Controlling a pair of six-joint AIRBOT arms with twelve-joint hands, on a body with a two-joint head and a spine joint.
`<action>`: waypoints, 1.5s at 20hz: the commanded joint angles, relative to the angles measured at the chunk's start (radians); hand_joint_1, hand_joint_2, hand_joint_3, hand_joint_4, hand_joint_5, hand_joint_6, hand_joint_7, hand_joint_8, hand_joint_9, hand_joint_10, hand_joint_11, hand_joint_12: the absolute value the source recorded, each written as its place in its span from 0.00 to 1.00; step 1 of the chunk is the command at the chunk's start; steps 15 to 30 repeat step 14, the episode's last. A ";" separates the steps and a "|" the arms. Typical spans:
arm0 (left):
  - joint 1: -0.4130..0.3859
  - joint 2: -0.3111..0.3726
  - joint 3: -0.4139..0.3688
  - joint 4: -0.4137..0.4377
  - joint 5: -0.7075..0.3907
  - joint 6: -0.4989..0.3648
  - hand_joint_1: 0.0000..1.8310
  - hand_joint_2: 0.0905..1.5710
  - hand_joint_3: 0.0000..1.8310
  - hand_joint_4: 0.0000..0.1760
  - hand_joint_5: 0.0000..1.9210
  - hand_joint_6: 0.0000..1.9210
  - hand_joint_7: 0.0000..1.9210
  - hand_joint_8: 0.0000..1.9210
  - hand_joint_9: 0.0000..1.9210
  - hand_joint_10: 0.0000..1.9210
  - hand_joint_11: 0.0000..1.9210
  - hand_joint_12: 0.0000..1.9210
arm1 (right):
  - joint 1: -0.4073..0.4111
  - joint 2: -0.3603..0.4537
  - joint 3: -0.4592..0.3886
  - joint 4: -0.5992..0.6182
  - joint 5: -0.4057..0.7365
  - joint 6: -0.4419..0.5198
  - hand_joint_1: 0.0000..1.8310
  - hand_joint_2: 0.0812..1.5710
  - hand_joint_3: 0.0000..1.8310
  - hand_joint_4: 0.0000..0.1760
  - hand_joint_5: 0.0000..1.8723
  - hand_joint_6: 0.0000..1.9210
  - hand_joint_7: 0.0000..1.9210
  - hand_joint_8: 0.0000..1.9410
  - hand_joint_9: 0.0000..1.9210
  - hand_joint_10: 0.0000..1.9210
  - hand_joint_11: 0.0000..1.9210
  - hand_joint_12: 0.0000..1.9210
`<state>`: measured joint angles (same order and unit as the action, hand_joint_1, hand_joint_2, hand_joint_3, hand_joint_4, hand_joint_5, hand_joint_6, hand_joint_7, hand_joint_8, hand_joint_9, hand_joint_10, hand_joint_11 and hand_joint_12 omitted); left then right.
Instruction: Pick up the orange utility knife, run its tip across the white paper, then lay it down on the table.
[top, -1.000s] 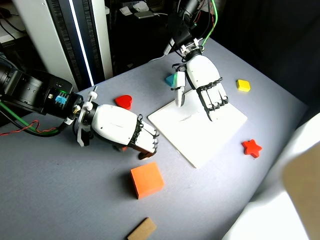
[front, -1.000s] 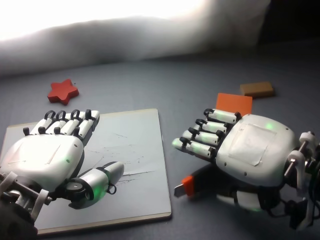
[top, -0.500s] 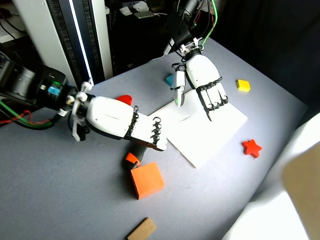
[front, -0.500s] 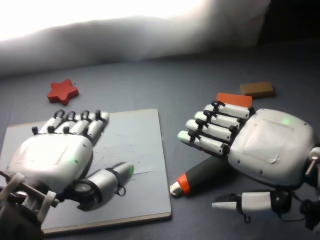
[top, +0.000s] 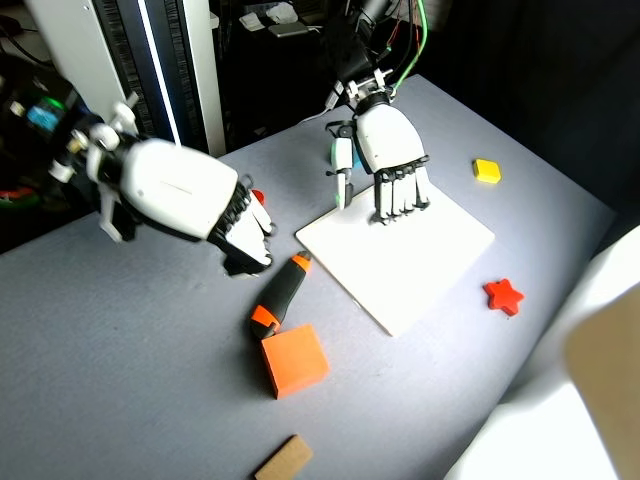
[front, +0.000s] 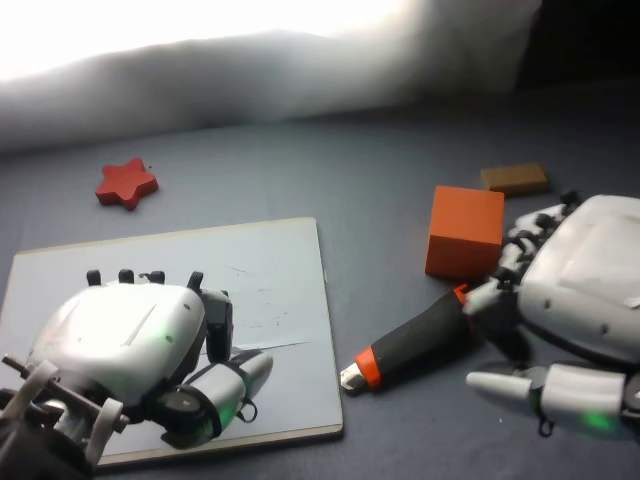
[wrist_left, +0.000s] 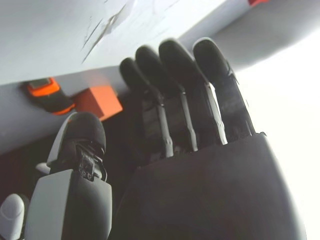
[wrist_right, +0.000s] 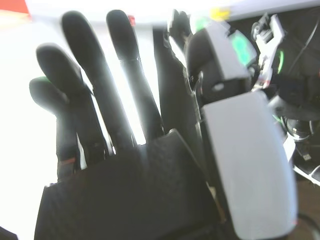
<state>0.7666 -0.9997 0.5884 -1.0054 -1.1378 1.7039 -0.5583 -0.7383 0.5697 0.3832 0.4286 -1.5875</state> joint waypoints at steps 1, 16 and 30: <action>-0.014 0.016 -0.001 0.071 -0.090 0.000 0.14 0.90 0.01 0.00 0.45 0.82 0.54 0.84 0.49 0.99 0.41 1.00 | 0.017 0.023 -0.018 -0.017 0.086 0.019 0.04 0.90 0.01 0.00 0.58 0.74 0.65 0.79 0.61 0.97 0.52 1.00; -0.062 0.031 -0.024 0.071 -0.052 0.028 0.37 0.92 0.00 0.00 0.54 1.00 0.59 1.00 0.61 1.00 0.63 1.00 | -0.081 0.195 -0.062 -0.017 0.252 0.271 0.38 0.93 0.00 0.00 0.60 1.00 0.63 1.00 0.68 1.00 0.69 1.00; -0.062 0.031 -0.024 0.071 -0.052 0.028 0.37 0.92 0.00 0.00 0.54 1.00 0.59 1.00 0.61 1.00 0.63 1.00 | -0.081 0.195 -0.062 -0.017 0.252 0.271 0.38 0.93 0.00 0.00 0.60 1.00 0.63 1.00 0.68 1.00 0.69 1.00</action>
